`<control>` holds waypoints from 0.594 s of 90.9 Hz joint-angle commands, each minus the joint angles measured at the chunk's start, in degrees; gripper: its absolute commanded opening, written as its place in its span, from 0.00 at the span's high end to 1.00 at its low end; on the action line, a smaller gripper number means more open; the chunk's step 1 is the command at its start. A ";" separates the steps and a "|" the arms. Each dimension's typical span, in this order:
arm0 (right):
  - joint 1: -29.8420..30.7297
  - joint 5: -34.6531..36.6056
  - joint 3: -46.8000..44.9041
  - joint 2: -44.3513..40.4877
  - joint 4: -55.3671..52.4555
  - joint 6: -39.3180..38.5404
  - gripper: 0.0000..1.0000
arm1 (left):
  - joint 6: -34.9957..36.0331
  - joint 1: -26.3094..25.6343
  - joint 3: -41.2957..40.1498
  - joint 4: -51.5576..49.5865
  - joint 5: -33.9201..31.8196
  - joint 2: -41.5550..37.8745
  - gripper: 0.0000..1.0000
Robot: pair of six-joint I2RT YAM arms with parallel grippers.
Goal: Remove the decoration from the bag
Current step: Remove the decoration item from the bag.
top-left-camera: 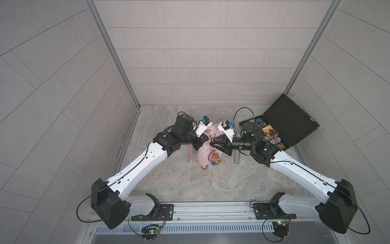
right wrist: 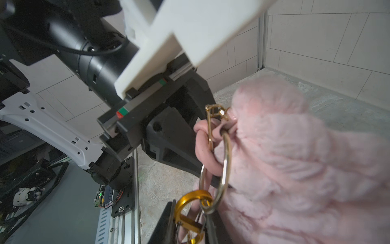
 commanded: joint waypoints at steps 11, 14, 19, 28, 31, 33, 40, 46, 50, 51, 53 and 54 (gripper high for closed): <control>0.14 -1.59 -0.33 -1.76 -1.36 -1.71 0.75 | 0.29 0.54 1.37 0.66 2.65 0.20 1.00; 0.15 -1.63 -0.41 -1.76 -1.27 -1.69 0.75 | 0.29 0.52 1.31 0.68 2.73 0.30 1.00; 0.14 -1.64 -0.49 -1.88 -1.15 -1.70 0.75 | 0.22 0.51 1.46 0.56 2.87 0.26 1.00; 0.19 -1.72 -0.65 -1.92 -1.29 -1.91 0.73 | 0.11 0.57 1.45 0.41 3.08 0.36 1.00; 0.17 -1.73 -0.78 -2.01 -1.38 -1.99 0.72 | 0.05 0.56 1.46 0.37 3.12 0.43 1.00; 0.15 -1.68 -0.81 -2.08 -1.53 -2.02 0.72 | 0.03 0.62 1.43 0.33 3.15 0.48 1.00; 0.15 -1.72 -1.17 -2.36 -1.57 -2.06 0.71 | -0.10 0.75 1.43 0.36 3.44 0.53 1.00; 0.15 -1.73 -1.36 -2.58 -1.71 -2.05 0.71 | -0.22 0.83 1.39 0.20 3.78 0.62 1.00; 0.14 -1.65 -1.37 -2.55 -1.71 -2.06 0.71 | -0.31 0.85 1.46 0.12 4.01 0.72 1.00; 0.14 -1.65 -1.37 -2.51 -1.77 -2.08 0.71 | -0.32 0.88 1.51 0.11 4.01 0.69 1.00; 0.14 -1.60 -1.37 -2.43 -1.80 -2.09 0.71 | -0.32 0.90 1.55 0.06 4.08 0.63 1.00; 0.19 -1.57 -1.37 -2.40 -1.82 -2.13 0.71 | -0.32 0.90 1.60 0.04 4.13 0.65 1.00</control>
